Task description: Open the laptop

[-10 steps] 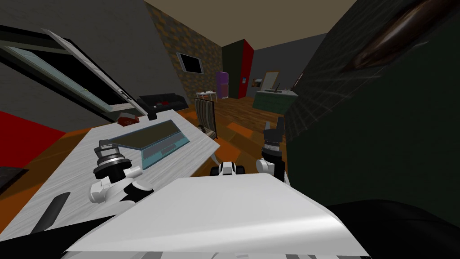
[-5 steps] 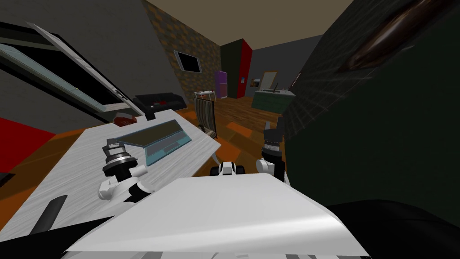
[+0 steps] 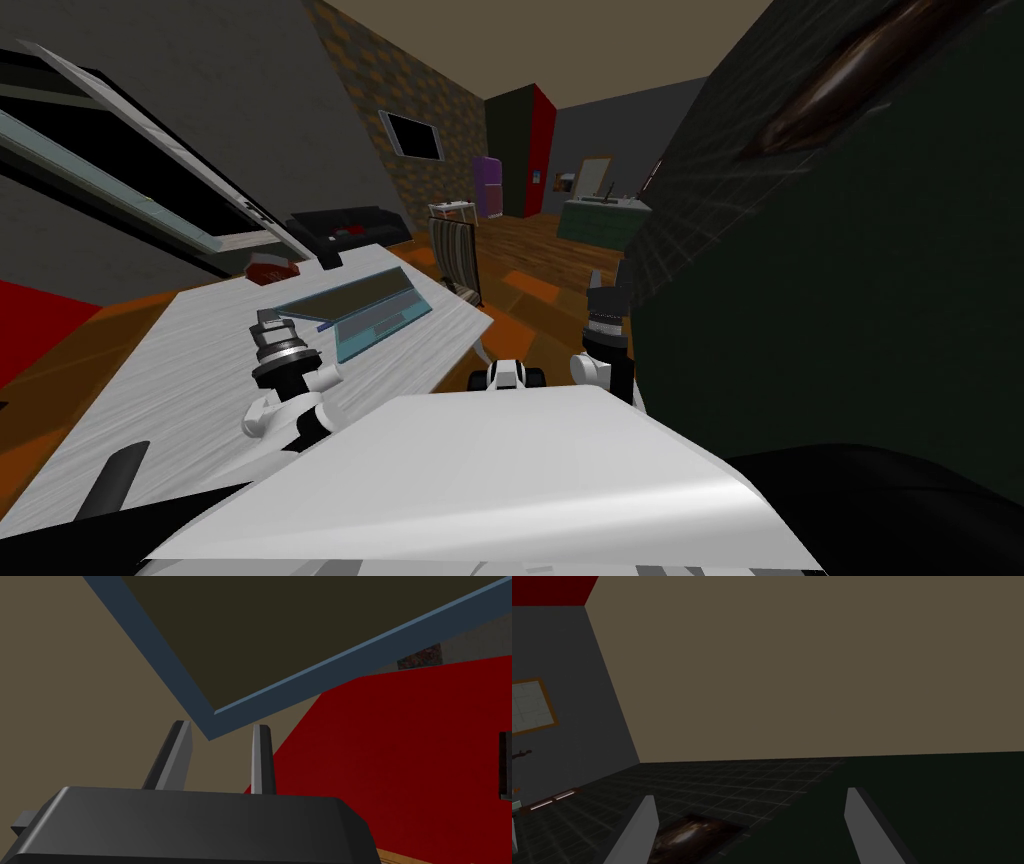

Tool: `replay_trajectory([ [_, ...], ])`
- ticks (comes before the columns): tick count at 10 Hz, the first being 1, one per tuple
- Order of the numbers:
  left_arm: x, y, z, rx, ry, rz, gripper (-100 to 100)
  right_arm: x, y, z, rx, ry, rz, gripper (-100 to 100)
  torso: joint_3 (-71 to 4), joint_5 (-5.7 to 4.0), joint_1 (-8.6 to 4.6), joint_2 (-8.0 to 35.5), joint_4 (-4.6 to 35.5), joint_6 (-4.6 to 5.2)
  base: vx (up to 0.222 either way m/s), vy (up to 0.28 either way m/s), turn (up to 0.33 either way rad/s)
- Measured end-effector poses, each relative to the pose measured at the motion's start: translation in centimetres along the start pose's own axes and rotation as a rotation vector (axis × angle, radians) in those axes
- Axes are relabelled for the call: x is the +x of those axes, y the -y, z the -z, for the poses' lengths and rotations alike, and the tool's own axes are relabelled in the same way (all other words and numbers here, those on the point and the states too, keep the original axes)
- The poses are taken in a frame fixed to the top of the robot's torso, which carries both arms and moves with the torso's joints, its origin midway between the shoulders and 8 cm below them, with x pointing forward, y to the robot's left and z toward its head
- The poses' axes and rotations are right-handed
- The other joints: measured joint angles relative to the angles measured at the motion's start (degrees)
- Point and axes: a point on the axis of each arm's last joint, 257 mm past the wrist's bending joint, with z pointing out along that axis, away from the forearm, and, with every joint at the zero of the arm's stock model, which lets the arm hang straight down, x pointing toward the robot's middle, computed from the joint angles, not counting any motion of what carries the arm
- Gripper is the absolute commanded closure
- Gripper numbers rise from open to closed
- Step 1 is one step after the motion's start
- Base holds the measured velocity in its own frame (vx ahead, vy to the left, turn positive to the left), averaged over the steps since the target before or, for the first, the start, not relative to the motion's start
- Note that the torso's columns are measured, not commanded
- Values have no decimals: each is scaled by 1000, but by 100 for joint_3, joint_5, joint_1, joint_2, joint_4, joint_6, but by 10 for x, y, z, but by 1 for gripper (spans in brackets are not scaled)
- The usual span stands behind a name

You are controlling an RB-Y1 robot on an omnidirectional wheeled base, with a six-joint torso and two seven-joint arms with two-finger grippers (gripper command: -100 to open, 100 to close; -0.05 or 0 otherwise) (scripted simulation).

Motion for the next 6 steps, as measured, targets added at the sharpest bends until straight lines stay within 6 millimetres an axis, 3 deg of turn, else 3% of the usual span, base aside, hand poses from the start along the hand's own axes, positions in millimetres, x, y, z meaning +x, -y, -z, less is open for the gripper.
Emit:
replay_trajectory([
  [6, 17, 22, 21, 74, 37, -11, 100, 0, 0, 0, 0, 0, 0, 0, -7, -12, -8, -8, 4, -15, -26, 32, -32],
])
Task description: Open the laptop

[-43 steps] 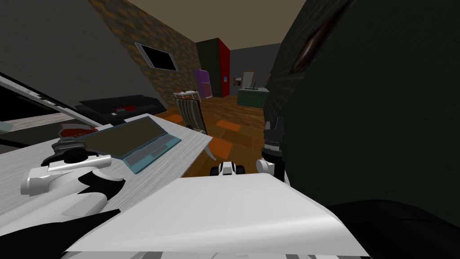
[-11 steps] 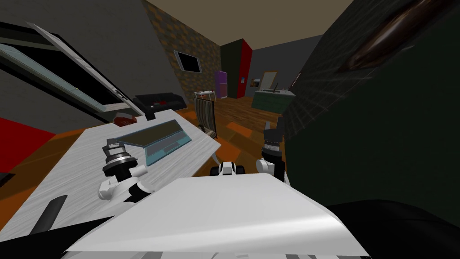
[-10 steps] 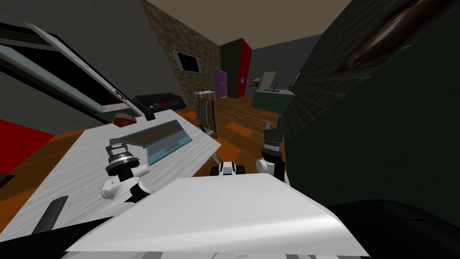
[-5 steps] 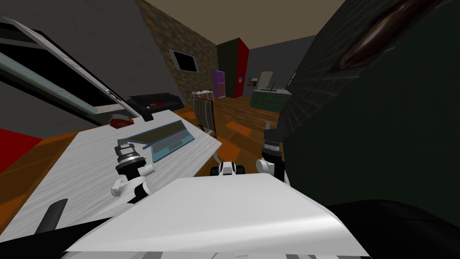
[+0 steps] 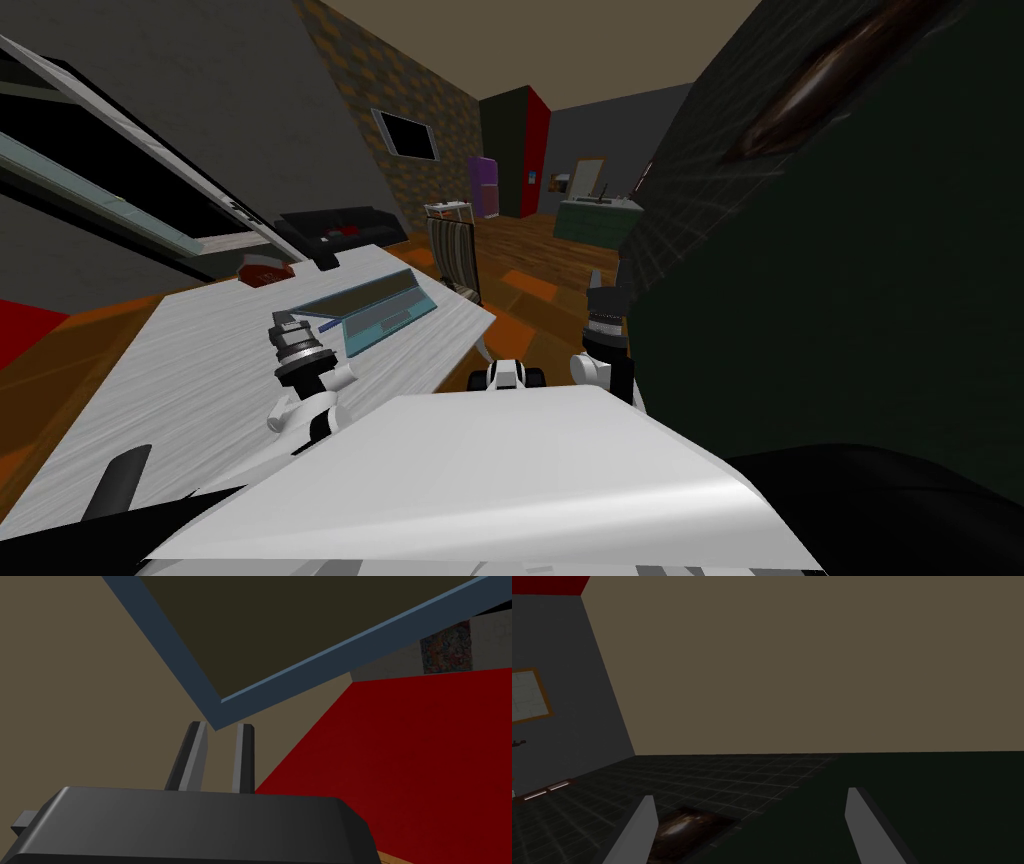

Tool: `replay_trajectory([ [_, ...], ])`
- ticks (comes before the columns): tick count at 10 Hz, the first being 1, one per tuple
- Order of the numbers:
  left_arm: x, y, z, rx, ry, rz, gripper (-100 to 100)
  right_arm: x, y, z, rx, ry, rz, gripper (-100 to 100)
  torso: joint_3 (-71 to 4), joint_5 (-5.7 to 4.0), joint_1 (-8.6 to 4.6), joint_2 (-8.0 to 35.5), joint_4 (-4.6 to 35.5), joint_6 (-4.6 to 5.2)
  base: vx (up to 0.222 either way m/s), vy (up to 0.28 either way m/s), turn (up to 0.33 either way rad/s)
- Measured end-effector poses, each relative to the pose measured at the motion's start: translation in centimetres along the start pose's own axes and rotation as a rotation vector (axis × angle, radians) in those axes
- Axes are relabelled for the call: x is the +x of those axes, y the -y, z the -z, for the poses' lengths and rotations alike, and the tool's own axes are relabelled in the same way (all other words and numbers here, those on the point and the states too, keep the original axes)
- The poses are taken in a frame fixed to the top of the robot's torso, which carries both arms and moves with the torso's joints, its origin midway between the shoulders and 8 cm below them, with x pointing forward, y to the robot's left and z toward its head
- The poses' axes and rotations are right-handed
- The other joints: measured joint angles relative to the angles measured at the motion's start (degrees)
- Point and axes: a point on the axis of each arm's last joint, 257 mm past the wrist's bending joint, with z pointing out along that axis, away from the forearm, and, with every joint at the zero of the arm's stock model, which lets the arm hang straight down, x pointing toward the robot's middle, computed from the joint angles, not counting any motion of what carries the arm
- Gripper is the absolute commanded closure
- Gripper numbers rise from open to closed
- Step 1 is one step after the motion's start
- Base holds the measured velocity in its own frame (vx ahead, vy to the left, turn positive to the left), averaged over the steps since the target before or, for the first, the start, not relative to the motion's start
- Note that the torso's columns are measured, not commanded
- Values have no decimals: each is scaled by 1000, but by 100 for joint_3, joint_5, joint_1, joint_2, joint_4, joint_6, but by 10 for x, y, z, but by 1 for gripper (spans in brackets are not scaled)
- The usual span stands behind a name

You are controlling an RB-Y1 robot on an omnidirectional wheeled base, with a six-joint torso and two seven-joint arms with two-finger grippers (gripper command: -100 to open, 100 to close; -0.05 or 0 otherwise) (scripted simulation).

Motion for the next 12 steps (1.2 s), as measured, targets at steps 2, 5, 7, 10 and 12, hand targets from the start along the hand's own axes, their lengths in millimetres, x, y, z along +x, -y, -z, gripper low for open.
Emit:
replay_trajectory([
  [2, -1, 2, 8, 5, 22, 1, 100, 0, 0, 0, 0, 0, 0, 0, 5, 5, 8, 8, 0, 6, -50, 58, -85],
  [5, 0, 9, 15, 25, 60, -5, 100, 0, 0, 0, 0, 0, 0, 0, -1, 2, 5, -2, -2, -12, -21, 28, -45],
  [7, 4, 13, 29, 41, 72, -25, 100, 0, 0, 0, 0, 0, 0, 0, 9, 12, 22, 13, 1, -4, -44, 49, -37],
  [10, 3, 13, 41, 33, 111, -34, 100, 0, 0, 0, 0, 0, 0, 0, 8, 6, 16, 13, 1, -10, -34, 38, -62],
  [12, 4, 19, 48, 45, 135, -53, 100, 0, 0, 0, 0, 0, 0, 0, 8, 6, 16, 12, 2, -15, -20, 25, 2],
])
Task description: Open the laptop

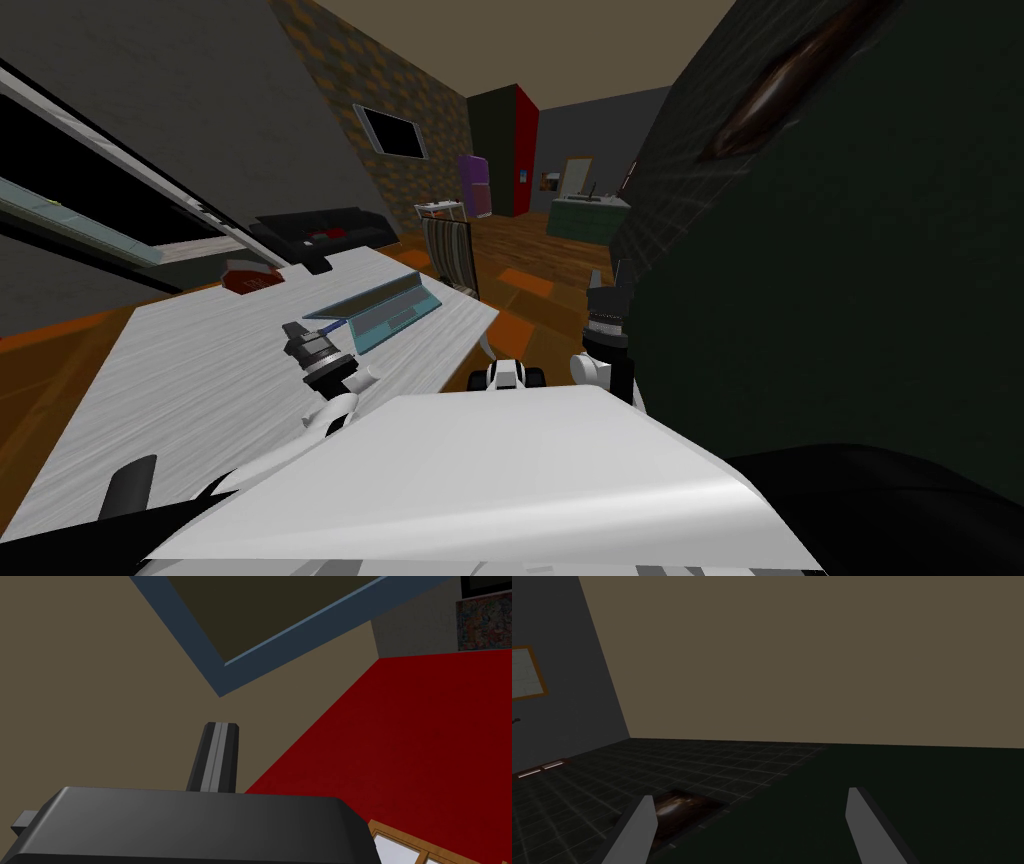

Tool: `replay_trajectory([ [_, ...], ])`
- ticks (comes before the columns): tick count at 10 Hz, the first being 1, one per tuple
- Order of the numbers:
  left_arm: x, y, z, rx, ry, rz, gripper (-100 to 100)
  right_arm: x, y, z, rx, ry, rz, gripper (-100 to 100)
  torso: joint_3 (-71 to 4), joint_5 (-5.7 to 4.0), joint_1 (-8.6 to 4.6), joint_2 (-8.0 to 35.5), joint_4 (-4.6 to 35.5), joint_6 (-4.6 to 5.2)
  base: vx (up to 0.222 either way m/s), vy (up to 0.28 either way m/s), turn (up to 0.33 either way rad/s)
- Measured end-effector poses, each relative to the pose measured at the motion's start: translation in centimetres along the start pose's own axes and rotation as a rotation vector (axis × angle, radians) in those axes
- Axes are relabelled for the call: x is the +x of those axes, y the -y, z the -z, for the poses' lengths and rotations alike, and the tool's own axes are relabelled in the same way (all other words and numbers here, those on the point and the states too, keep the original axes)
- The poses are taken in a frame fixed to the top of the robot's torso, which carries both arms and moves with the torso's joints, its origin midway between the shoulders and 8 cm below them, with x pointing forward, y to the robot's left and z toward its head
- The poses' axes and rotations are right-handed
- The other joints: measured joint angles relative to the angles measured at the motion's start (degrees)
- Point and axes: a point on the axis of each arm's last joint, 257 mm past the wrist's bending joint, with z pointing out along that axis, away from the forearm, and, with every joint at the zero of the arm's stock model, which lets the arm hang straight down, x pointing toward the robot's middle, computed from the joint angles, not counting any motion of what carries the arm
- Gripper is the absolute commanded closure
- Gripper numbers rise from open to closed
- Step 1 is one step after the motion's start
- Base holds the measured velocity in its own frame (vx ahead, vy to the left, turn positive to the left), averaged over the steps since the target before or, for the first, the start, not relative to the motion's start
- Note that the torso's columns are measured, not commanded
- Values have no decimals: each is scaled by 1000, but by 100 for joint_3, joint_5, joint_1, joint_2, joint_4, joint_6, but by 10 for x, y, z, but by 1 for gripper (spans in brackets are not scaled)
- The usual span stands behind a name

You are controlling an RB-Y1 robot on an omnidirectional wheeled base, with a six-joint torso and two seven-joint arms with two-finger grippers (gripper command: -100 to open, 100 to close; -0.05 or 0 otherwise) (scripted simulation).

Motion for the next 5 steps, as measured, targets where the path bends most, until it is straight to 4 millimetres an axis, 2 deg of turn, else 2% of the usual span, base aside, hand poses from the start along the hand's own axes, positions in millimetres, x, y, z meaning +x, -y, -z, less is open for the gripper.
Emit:
replay_trajectory([
  [2, -6, 1, 8, -5, 30, -14, 100, 0, 0, 0, 0, 0, 0, 0, 8, 39, 12, -3, -11, 7, -45, 67, -95],
  [5, -12, 4, 13, 2, 80, -42, 100, 0, 0, 0, 0, 0, 0, 0, 15, 81, 36, -13, -26, -9, -10, 10, 1],
])
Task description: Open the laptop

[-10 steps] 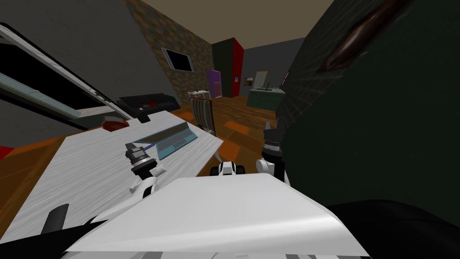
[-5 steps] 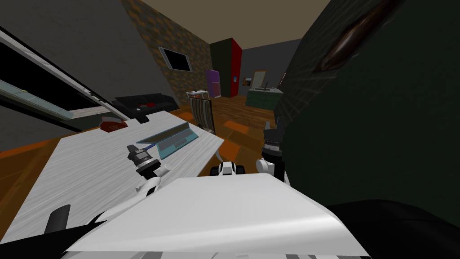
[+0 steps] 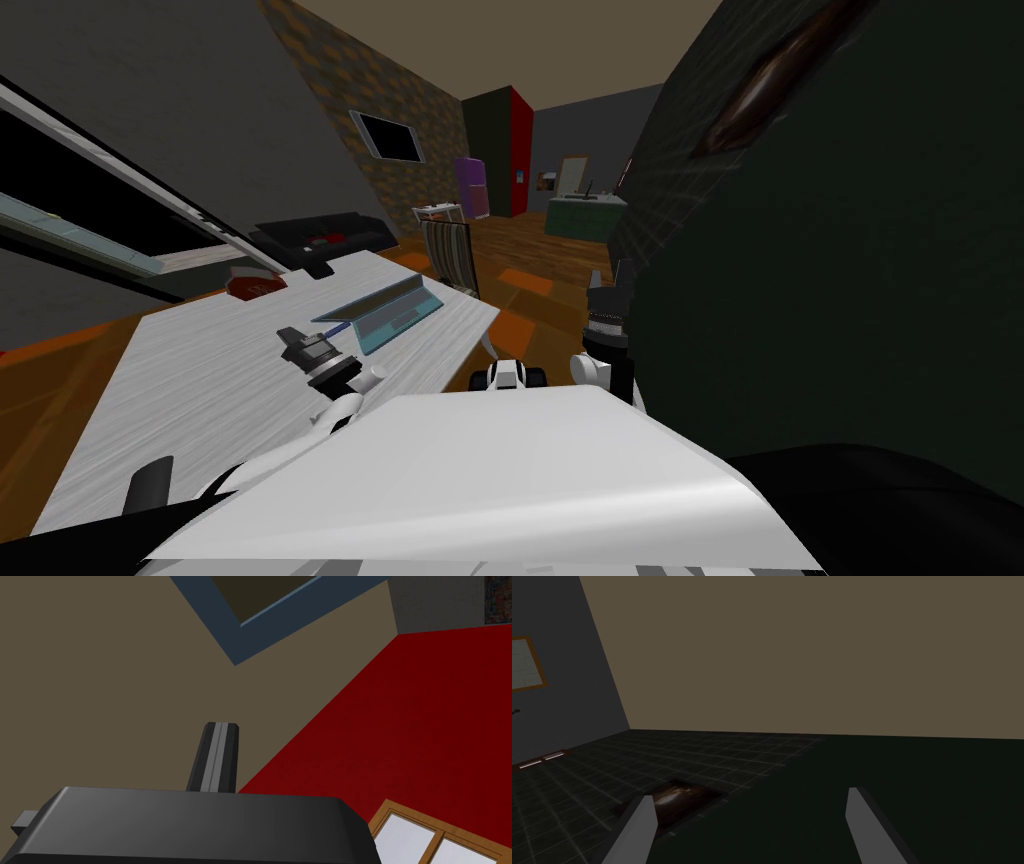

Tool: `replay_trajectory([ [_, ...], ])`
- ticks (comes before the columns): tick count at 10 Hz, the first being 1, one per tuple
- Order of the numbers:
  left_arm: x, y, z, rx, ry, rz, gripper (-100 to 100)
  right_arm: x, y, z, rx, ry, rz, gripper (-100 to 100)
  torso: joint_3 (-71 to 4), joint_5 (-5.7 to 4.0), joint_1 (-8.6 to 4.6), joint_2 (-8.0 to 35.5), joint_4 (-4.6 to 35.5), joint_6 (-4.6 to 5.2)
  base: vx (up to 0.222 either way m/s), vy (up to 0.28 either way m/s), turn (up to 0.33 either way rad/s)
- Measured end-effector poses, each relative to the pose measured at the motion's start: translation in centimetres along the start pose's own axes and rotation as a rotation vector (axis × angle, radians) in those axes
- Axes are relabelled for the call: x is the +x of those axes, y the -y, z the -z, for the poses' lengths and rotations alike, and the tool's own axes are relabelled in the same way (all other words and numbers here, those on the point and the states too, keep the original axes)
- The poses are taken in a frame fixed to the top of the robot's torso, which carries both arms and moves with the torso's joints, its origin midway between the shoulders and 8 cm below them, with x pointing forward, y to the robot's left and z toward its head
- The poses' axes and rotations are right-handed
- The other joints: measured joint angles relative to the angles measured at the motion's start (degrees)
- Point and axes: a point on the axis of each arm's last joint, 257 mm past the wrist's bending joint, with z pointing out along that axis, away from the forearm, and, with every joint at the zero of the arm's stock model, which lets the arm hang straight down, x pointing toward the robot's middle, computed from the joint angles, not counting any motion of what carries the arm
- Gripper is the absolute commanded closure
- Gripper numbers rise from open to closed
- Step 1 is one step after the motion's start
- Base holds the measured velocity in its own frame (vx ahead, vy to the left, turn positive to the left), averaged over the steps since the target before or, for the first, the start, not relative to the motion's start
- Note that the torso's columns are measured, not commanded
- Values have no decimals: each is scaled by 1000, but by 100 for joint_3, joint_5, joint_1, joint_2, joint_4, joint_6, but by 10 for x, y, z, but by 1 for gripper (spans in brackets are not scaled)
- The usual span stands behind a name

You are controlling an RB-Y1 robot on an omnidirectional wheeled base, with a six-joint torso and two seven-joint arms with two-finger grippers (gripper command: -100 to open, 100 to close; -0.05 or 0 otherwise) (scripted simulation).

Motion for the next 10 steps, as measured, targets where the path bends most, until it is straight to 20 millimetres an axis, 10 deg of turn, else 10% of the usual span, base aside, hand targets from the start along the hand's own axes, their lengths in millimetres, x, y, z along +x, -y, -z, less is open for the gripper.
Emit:
replay_trajectory([
  [10, -16, -1, 13, -15, 80, -47, 100, 0, 0, 0, 0, 0, 0, 0, 26, 85, 42, 1, -21, 0, -11, 18, -19],
])
